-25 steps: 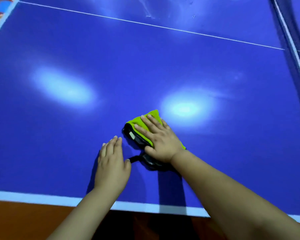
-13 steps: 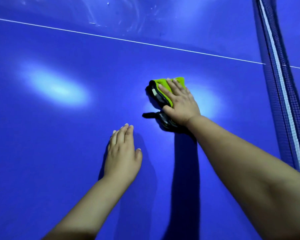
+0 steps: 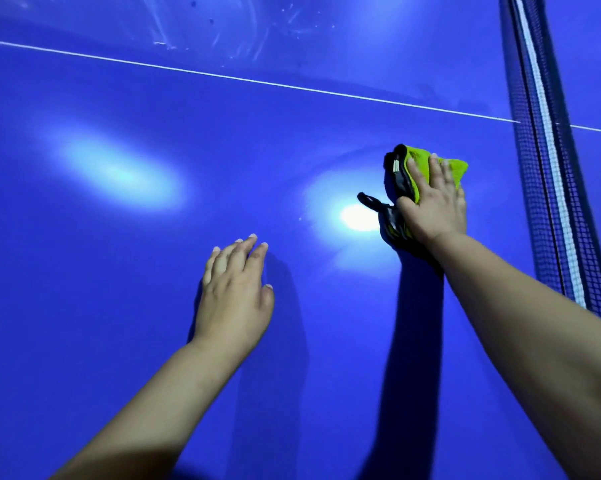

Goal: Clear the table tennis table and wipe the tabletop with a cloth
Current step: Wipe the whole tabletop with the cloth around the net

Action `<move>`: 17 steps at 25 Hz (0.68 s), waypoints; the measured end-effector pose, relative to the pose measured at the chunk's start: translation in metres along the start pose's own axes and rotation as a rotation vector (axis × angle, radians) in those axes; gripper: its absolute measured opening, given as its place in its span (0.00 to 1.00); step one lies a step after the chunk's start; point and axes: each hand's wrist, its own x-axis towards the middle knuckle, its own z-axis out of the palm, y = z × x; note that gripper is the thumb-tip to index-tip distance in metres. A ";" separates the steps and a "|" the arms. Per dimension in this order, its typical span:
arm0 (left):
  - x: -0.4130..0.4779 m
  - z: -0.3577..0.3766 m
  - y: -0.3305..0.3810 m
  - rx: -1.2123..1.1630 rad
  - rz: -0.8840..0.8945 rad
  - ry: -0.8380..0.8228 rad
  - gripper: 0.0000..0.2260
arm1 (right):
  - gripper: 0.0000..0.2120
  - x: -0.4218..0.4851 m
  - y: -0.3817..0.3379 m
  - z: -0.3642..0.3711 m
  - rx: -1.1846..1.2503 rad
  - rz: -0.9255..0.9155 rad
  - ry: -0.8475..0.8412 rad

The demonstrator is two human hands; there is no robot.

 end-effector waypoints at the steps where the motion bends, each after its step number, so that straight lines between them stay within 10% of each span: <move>1: -0.011 -0.003 -0.008 -0.008 -0.021 -0.004 0.25 | 0.33 -0.016 -0.007 0.003 -0.013 0.001 -0.010; 17: -0.269 -0.045 -0.151 -0.050 -0.411 0.129 0.20 | 0.38 -0.344 -0.221 0.114 -0.212 -0.685 -0.196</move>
